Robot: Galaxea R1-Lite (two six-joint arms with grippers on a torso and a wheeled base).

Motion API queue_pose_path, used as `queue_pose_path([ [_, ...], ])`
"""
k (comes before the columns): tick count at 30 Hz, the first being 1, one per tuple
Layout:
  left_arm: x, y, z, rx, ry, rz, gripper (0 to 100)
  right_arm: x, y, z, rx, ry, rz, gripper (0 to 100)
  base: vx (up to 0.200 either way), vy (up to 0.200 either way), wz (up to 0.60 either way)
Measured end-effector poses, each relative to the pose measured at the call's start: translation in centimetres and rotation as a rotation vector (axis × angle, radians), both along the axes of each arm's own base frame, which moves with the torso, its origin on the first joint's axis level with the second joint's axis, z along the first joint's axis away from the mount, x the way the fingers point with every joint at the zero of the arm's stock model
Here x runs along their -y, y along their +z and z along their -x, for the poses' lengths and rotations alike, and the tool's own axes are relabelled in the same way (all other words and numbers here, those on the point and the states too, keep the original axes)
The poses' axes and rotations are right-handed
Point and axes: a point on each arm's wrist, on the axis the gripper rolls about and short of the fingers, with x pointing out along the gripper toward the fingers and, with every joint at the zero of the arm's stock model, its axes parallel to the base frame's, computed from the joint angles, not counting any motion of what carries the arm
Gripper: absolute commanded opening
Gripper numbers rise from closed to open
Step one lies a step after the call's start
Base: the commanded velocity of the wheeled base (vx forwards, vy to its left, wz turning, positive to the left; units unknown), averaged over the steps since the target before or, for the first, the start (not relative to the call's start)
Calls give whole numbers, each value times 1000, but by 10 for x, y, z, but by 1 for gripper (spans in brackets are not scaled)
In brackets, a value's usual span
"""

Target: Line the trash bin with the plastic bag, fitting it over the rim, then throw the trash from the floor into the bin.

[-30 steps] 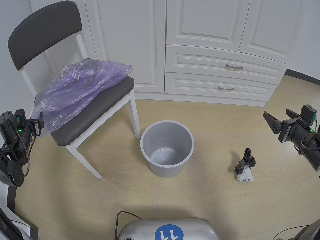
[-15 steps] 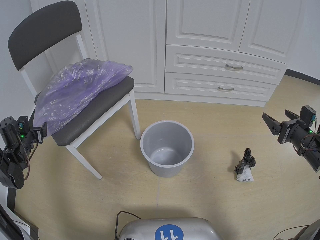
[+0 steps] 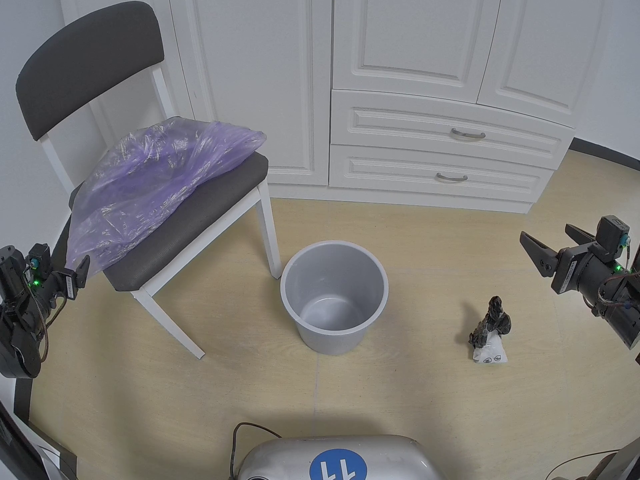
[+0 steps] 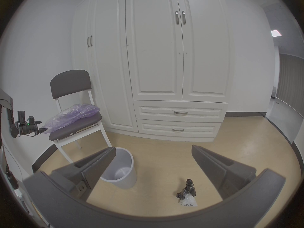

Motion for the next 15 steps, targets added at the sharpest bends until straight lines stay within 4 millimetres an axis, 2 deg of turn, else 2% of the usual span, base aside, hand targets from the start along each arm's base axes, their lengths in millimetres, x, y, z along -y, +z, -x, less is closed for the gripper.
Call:
queue_pose_path([
  [8,-21,-5,-8,71,-28,26,100,-3,0,1,0,12,0,100,0,0,0],
  [15,-28,-2,-17,120,-19,121,100,-5,1,3,4,22,-2,100,0,0,0],
])
